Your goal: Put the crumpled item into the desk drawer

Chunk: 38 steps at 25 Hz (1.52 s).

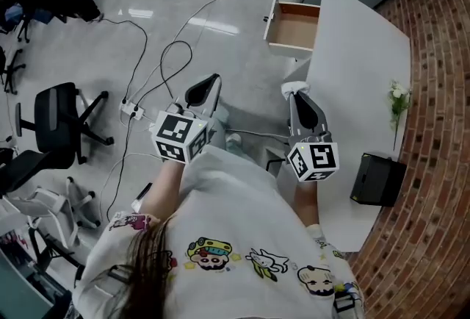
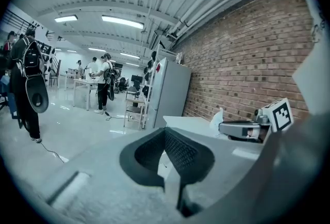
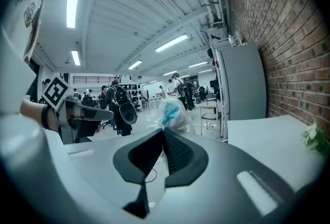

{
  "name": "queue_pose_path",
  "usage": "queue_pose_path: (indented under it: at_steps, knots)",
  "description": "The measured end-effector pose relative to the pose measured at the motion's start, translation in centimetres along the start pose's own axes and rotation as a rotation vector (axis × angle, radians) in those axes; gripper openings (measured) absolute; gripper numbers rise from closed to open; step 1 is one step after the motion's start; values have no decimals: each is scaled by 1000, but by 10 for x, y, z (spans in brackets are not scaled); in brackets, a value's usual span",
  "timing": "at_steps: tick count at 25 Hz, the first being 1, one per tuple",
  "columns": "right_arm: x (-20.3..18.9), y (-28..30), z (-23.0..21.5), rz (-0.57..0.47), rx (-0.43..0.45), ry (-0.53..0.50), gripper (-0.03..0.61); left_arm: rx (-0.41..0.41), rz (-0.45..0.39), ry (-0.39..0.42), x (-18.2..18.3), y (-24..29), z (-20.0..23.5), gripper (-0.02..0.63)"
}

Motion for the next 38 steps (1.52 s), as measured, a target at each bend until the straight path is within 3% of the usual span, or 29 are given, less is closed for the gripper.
queue_pose_path:
  at_steps: [11,24,38]
  knots:
    - [11,84,-8,34,17,9,15,5,6,-26,15,49,63,-2]
    - [58,240,-37,51,-17,6,15,-3,-1,-8,83,146,188,-2]
    - [72,338,-36,73,-68,23,15,-2,-3,18,116,180,290,-2]
Point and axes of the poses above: the fingertips, and each gripper's own axes: y forward along the fingers, z to its left, x out of its top, the point moved 6 cm from there along -y, backward along the fingers, and after that the axes turned 4 degrees about -x, right-handed, at the moved point
